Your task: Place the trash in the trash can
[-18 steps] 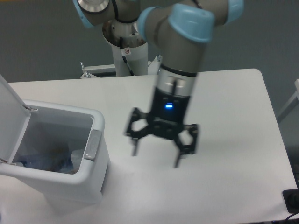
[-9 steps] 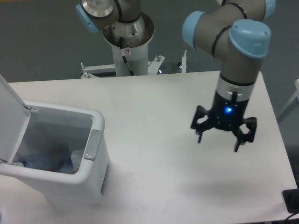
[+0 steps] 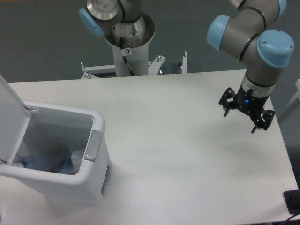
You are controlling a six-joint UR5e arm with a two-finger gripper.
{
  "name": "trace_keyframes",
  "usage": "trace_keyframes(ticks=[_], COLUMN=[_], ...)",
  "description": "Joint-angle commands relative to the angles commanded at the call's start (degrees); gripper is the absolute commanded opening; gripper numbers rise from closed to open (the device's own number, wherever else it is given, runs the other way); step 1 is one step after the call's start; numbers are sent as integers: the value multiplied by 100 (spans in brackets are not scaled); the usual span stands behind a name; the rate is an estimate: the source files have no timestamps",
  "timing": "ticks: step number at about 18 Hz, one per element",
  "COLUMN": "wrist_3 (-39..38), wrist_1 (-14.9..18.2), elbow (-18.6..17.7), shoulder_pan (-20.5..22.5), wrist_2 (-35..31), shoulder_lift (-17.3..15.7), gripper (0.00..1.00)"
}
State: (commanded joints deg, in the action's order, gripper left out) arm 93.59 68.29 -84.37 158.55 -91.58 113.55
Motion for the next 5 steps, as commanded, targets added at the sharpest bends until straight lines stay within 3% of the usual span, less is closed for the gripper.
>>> trace_keyframes(ticks=[3, 5], wrist_3=[45, -16], wrist_1=[-17, -262], elbow=[0, -87], shoulder_pan=[-9, -18], wrist_2=[0, 9], shoulder_lift=[17, 61], gripper=[100, 100])
